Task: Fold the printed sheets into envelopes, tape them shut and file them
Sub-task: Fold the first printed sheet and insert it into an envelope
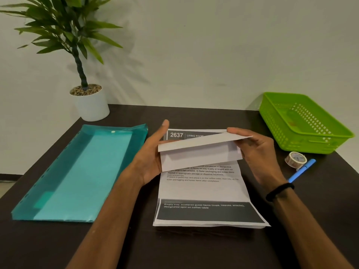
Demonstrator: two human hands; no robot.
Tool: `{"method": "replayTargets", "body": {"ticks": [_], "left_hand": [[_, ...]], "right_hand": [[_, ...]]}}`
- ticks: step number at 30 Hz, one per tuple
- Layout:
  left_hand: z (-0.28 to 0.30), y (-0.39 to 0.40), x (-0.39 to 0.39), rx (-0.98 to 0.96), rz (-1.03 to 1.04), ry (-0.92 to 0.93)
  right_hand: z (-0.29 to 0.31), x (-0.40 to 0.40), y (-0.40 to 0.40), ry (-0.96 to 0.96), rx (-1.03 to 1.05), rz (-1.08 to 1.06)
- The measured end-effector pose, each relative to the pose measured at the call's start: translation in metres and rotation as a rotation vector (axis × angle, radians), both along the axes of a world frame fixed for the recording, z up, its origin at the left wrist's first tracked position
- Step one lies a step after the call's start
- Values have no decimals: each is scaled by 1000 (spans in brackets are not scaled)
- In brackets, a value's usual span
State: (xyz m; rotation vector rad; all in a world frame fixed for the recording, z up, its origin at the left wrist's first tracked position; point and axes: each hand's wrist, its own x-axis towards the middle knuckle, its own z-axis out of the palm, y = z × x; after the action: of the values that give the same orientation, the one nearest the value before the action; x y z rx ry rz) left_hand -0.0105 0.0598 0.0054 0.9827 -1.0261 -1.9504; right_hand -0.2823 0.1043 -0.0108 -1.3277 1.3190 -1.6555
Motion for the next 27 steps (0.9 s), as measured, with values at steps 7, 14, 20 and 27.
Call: {"method": "replayTargets", "body": {"ticks": [7,14,20,27], "left_hand": [[-13,-6,8,-93,-41,-100],[-10,-9,-1,-543,351,-363],[-9,3,-22,-890,336,-431],[-13,11,-39,-1047,359,-474]], "right_hand": [[-2,-8,-2,141,-24,27],[7,-1,4,50,6,-80],[-4,10,1,990,-476,-343],[-7,32,4,992,-554,-233]]}}
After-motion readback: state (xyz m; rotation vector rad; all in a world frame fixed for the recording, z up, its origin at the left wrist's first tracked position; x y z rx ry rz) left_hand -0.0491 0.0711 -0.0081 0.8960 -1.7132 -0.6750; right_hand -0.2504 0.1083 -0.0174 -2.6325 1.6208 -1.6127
